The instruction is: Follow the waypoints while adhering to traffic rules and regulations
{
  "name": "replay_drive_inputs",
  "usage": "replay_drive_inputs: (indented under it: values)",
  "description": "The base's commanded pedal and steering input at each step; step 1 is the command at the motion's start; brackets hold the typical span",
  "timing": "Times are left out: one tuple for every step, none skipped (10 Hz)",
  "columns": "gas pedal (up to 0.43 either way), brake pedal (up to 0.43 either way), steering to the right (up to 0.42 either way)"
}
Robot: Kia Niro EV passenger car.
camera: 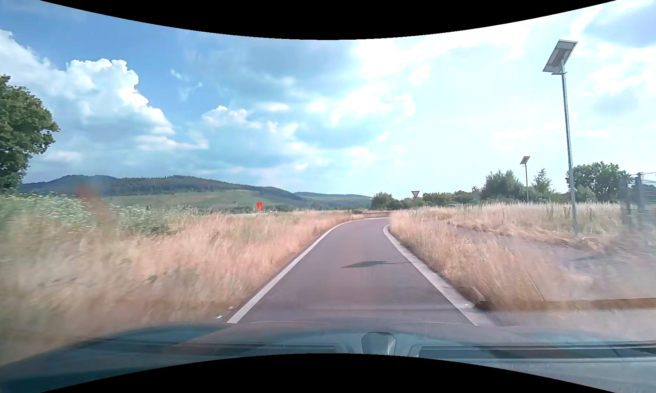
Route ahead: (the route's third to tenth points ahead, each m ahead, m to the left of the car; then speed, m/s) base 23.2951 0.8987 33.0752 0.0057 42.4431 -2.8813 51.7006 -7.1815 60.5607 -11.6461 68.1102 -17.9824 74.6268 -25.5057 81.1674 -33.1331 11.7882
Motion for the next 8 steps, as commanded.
replay_drive_inputs:
  values:
    - [0.000, 0.000, 0.008]
    - [0.000, 0.000, 0.008]
    - [0.000, 0.000, 0.008]
    - [0.000, 0.000, 0.008]
    - [0.000, 0.000, 0.008]
    - [0.000, 0.000, 0.008]
    - [0.000, 0.000, 0.008]
    - [0.000, 0.000, 0.008]
